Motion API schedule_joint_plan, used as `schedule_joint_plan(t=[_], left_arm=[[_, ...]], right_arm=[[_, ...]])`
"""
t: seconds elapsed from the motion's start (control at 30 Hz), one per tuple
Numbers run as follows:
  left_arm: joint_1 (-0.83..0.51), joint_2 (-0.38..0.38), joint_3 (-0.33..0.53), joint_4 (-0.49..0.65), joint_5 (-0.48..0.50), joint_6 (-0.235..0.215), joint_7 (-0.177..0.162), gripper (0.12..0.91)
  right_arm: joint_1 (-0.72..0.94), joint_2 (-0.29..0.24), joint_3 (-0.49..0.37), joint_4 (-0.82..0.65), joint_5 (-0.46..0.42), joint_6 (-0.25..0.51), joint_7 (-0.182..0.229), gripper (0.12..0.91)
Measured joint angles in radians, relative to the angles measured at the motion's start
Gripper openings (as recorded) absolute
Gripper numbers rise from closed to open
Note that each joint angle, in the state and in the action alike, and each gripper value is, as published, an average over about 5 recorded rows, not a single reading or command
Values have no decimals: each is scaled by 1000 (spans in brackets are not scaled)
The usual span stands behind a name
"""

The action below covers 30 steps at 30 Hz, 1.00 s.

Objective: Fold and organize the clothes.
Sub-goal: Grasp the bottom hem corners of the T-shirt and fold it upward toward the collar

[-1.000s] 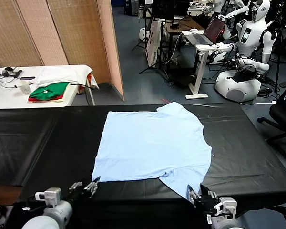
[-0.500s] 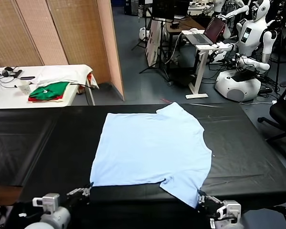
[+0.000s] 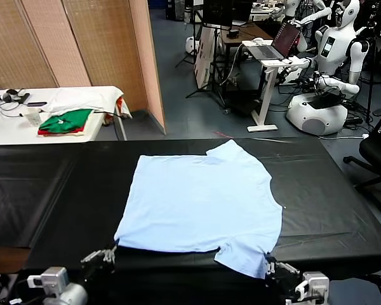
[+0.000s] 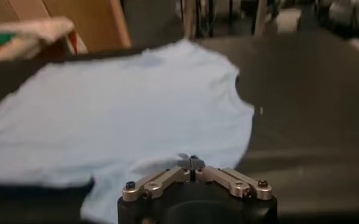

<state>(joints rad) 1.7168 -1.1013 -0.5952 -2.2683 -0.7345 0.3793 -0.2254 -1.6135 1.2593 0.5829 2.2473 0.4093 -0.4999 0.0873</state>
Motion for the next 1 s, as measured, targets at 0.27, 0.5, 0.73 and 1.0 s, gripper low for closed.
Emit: schedule_joint_plan(t=[0.27, 0.5, 0.73, 1.0], left_arm=[[-163, -3, 56, 96, 48, -15, 4, 146], [-257, 15, 98, 177, 68, -23, 11, 146], [-320, 41, 141, 244, 105, -34, 22, 146], [-384, 57, 177, 317, 128, -47, 22, 146]], right_arm=[[153, -31, -51, -128, -22, 18, 11, 141], [261, -70, -105, -214, -31, 29, 23, 141], [337, -85, -153, -286, -34, 41, 25, 141], [402, -76, -191, -376, -64, 65, 29, 141]])
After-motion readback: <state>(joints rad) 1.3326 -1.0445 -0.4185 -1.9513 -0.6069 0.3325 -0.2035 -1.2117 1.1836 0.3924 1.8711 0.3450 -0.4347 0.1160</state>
